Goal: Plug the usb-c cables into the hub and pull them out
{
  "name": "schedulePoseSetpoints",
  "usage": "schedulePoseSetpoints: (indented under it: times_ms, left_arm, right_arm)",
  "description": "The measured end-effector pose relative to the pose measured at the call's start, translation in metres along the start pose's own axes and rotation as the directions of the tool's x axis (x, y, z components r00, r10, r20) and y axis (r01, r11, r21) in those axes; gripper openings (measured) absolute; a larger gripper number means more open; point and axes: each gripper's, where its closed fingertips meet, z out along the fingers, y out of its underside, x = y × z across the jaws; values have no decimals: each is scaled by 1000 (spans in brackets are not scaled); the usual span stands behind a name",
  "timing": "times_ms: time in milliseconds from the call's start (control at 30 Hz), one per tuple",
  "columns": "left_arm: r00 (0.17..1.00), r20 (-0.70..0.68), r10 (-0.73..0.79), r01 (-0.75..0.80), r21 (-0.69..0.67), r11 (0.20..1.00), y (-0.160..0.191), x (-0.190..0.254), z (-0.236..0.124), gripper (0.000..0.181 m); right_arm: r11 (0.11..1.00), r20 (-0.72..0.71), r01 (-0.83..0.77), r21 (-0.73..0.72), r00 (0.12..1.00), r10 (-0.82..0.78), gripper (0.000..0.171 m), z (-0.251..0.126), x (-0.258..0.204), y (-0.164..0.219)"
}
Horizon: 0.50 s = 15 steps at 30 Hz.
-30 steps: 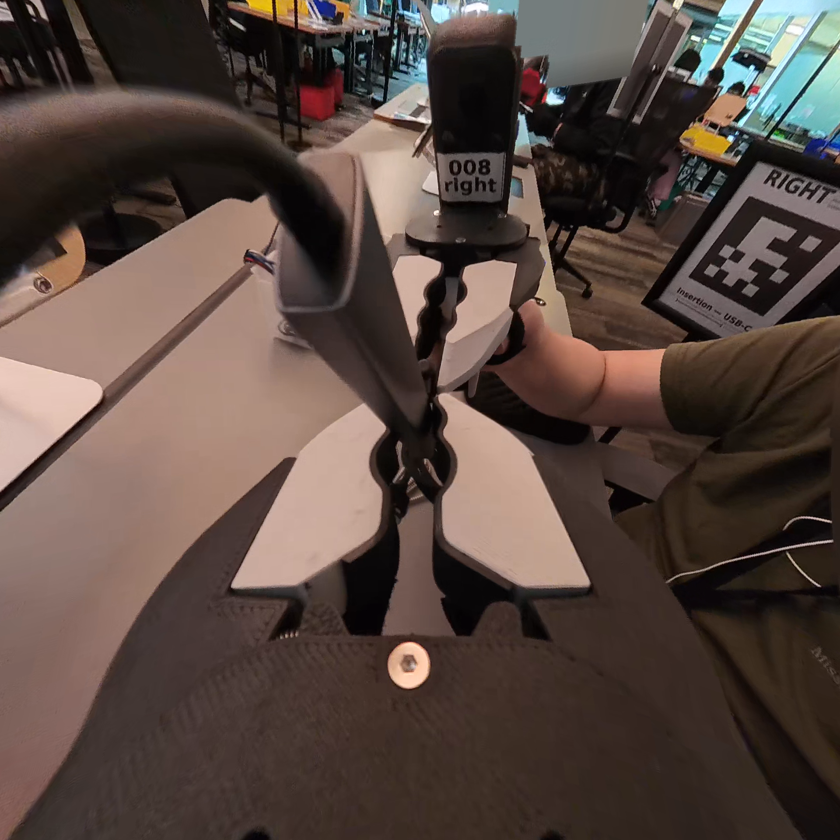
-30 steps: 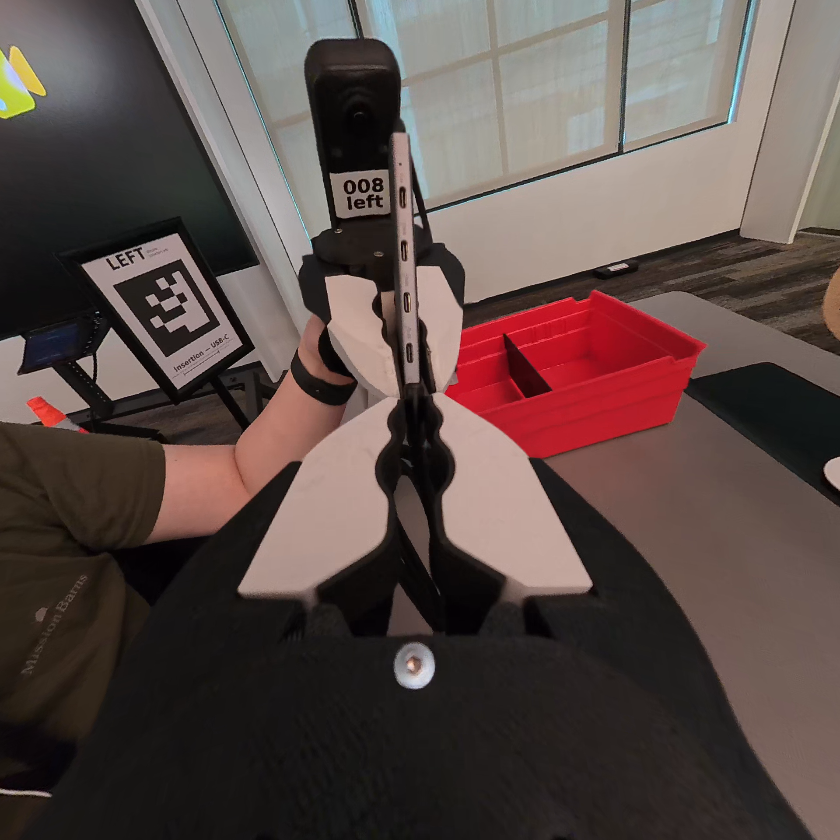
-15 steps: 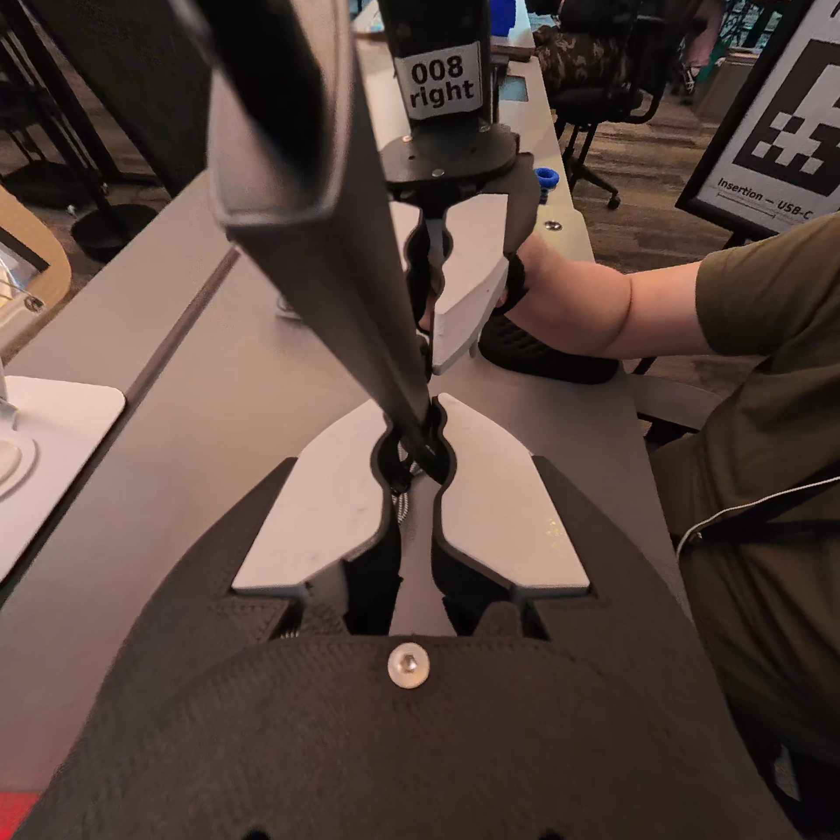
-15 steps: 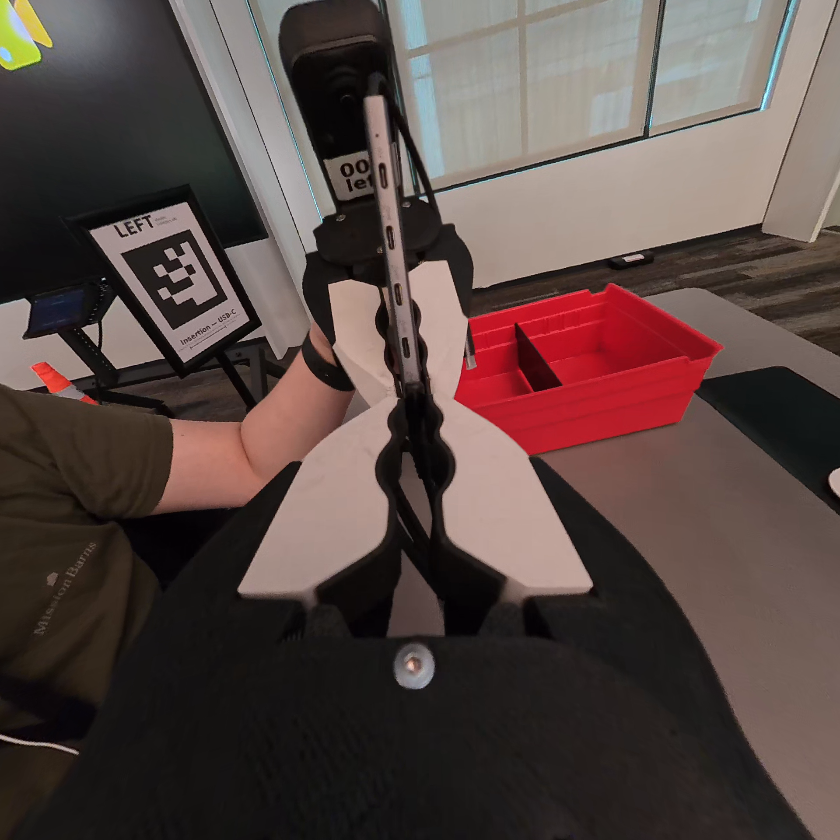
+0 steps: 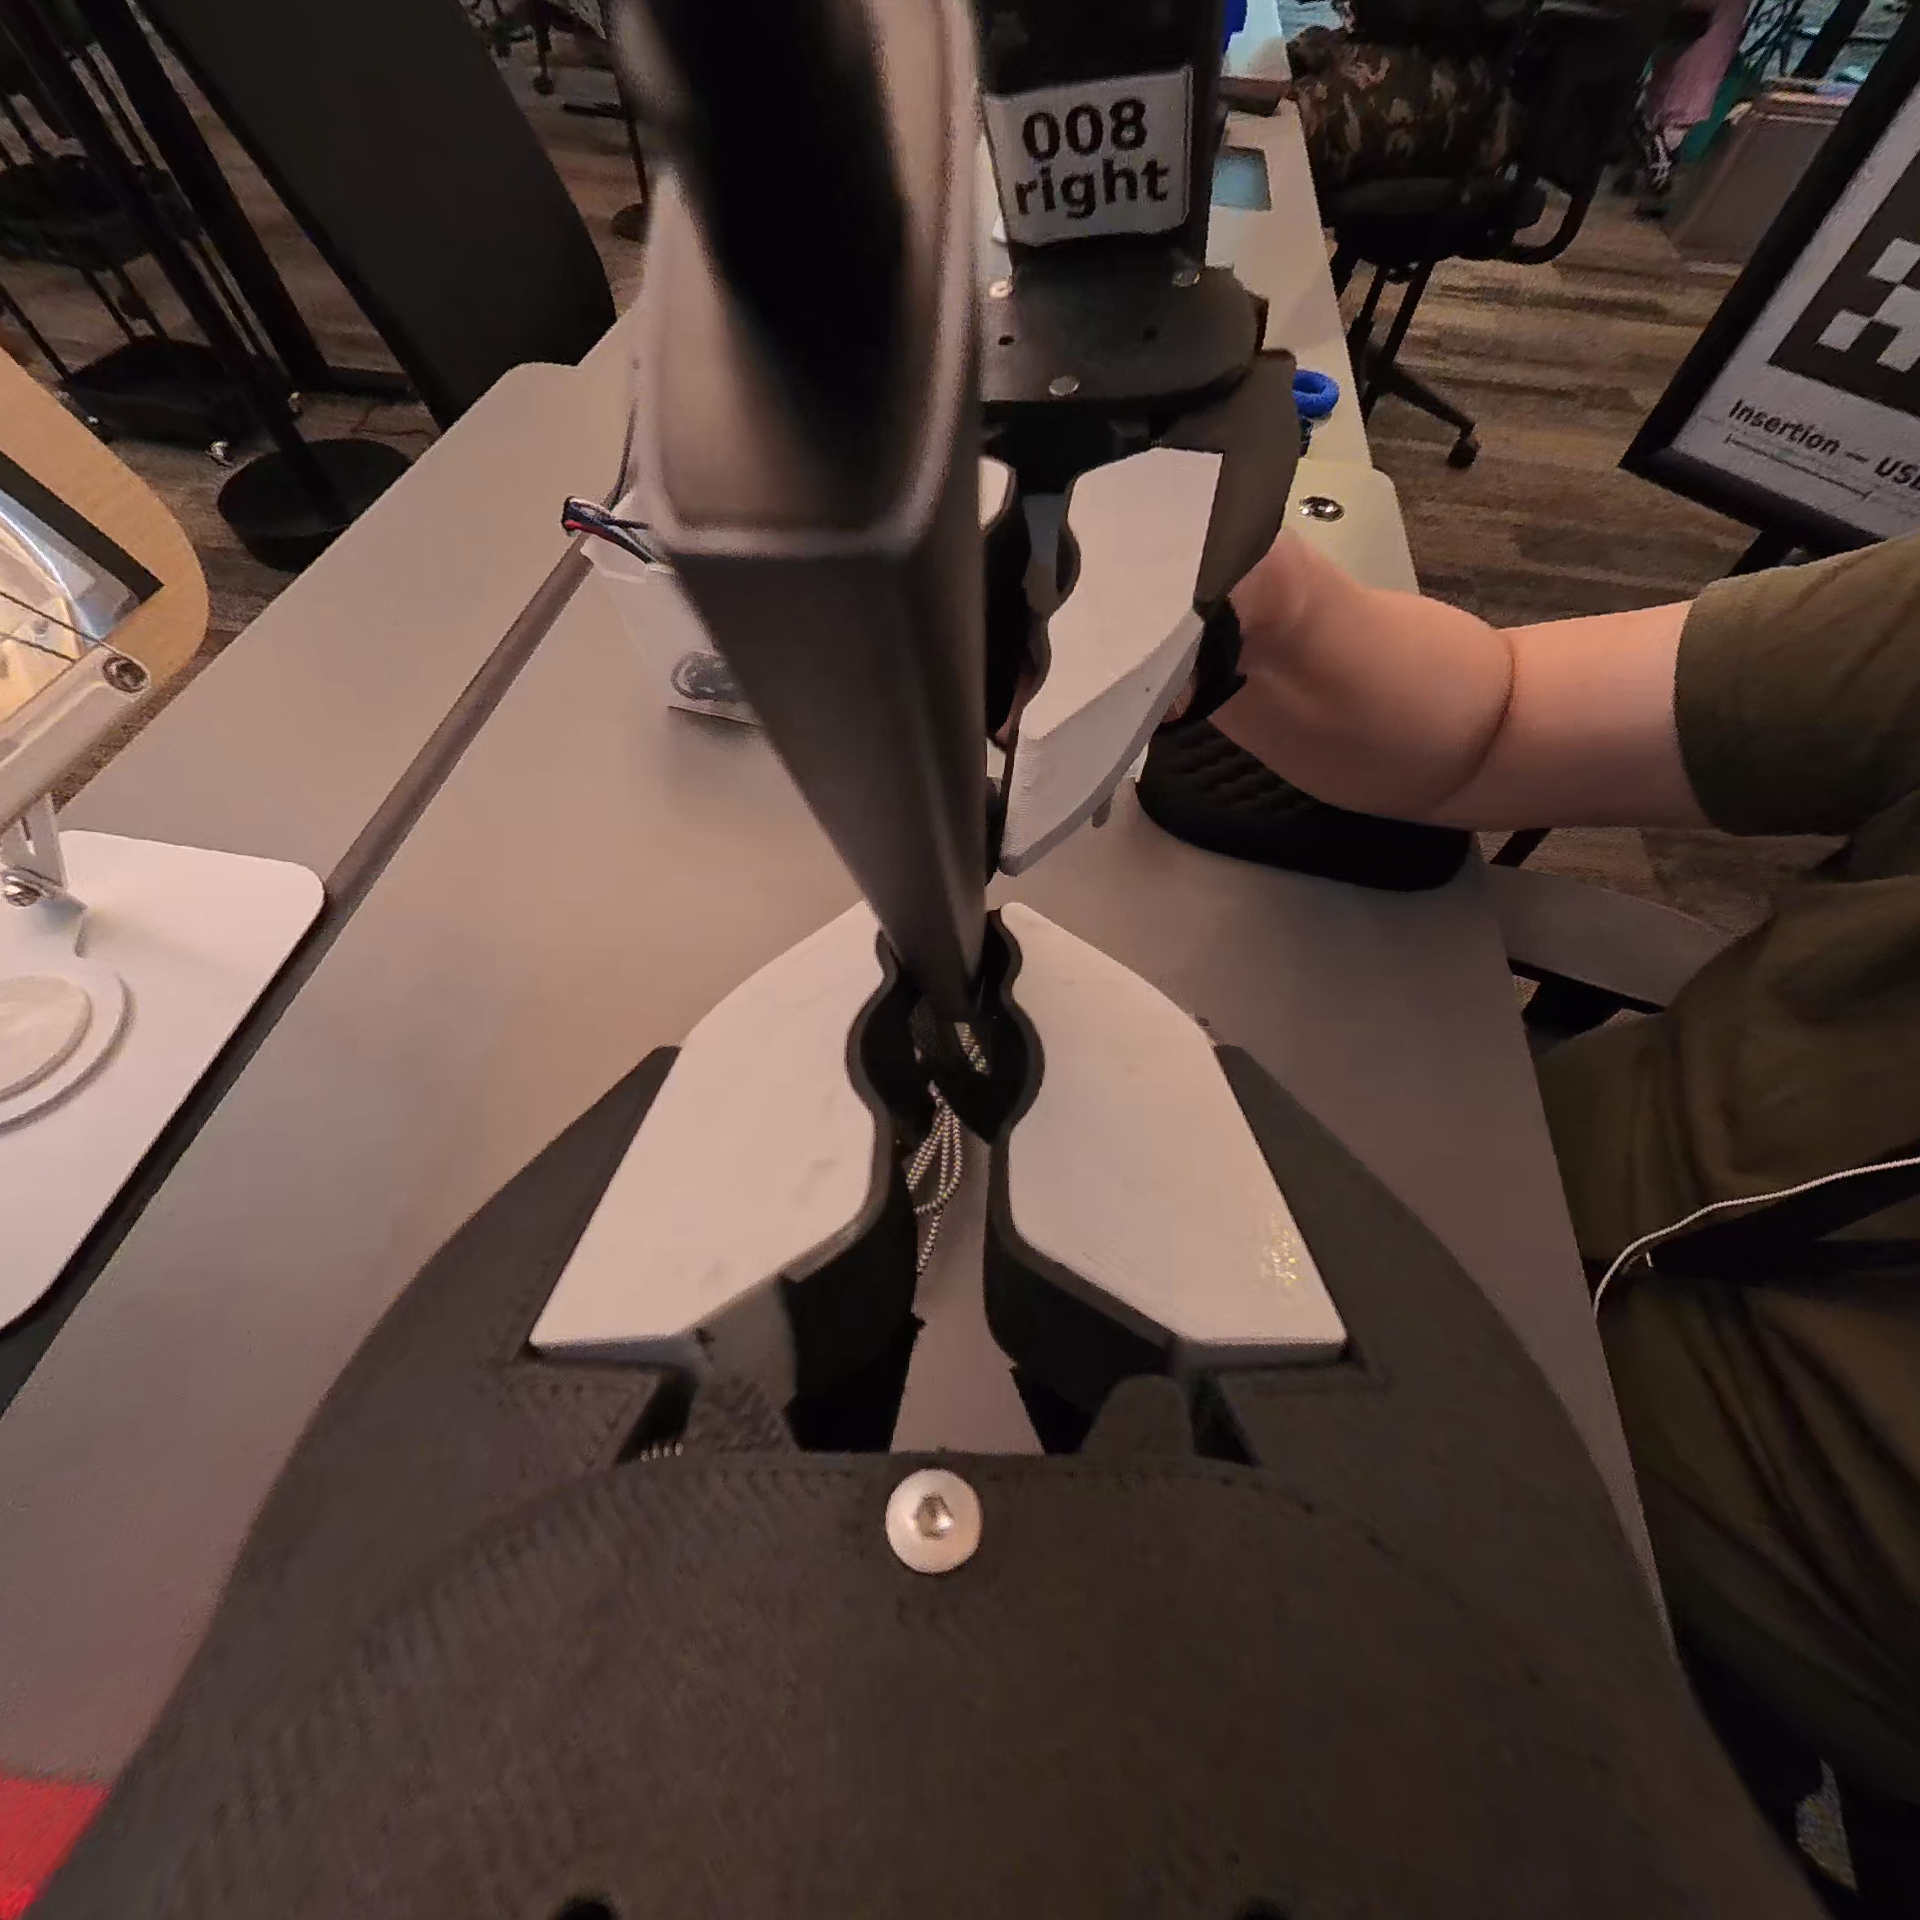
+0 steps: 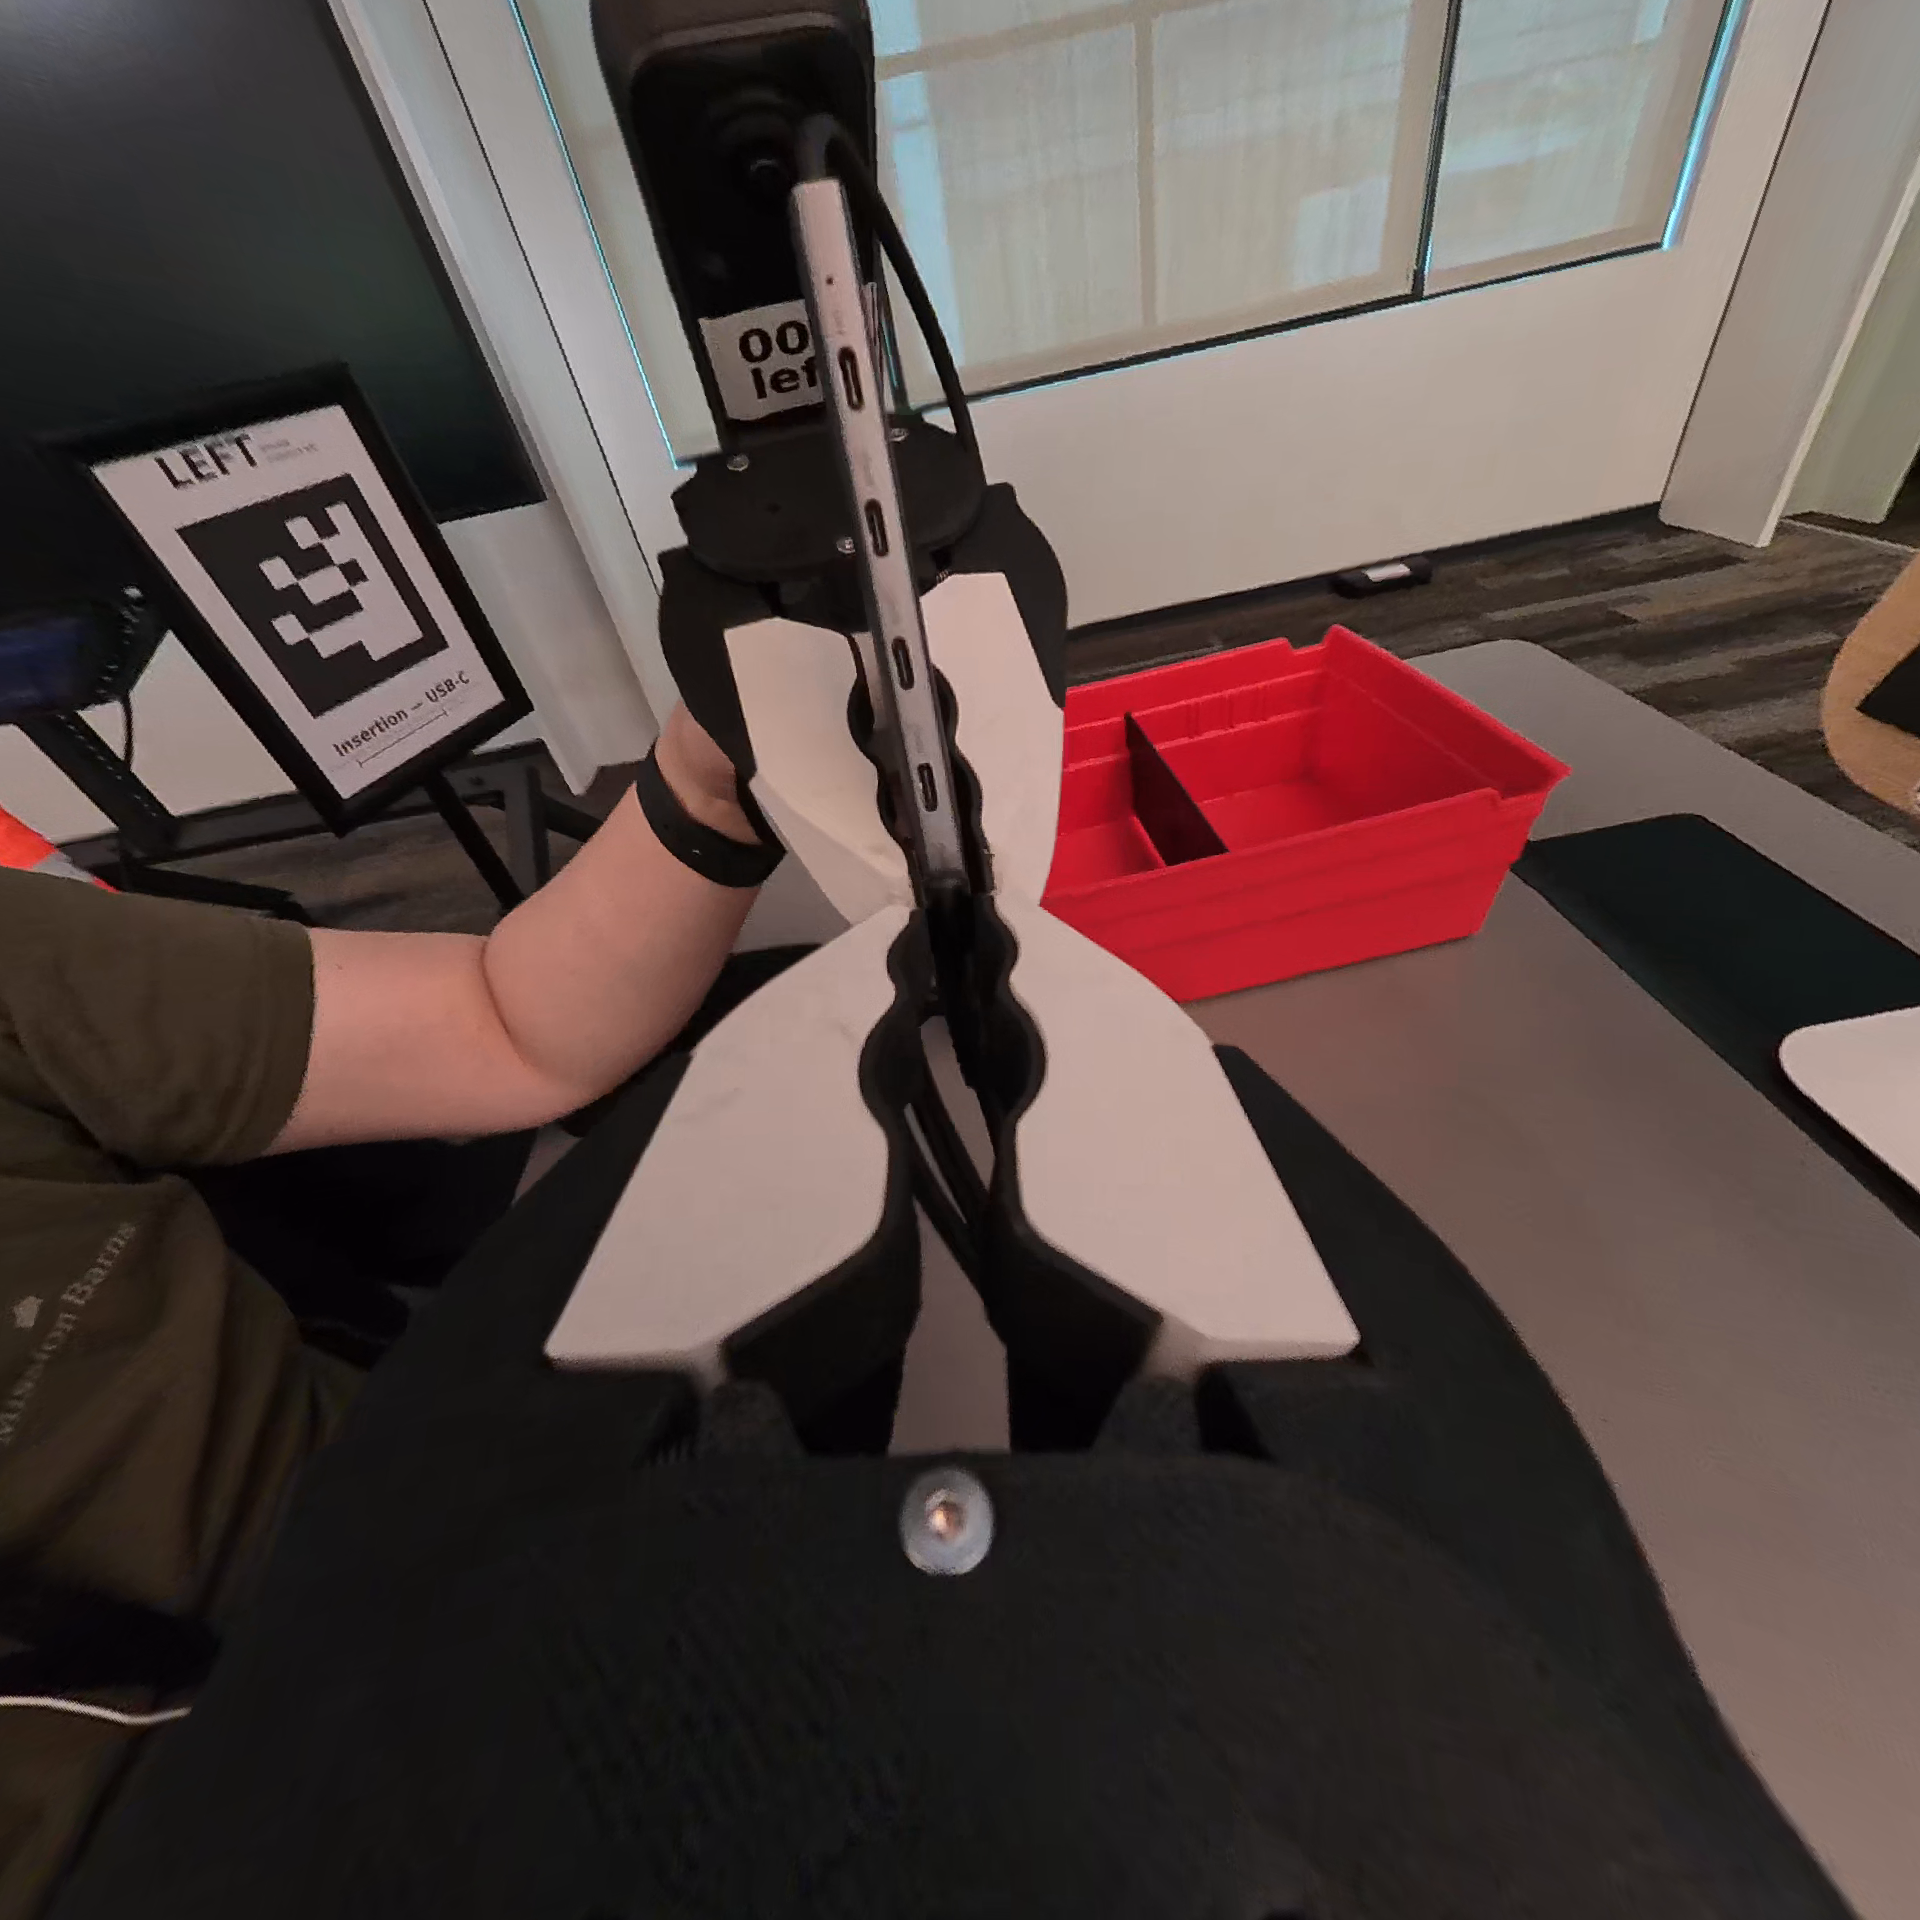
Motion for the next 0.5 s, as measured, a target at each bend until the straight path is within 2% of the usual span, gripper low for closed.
schedulePoseSetpoints:
  times_ms: [400, 500]
  left_arm:
    - [999, 26, -20, 21, -34, 999, 6, -6, 4, 9]
    - [996, 84, 23, -17, -71, 997, 12, -17, 5, 9]
  right_arm:
    - [1000, -4, -10, -20, 1000, 10, 9, 3, 7, 6]
    - [997, -45, 59, -49, 997, -62, 11, 5, 18, 10]
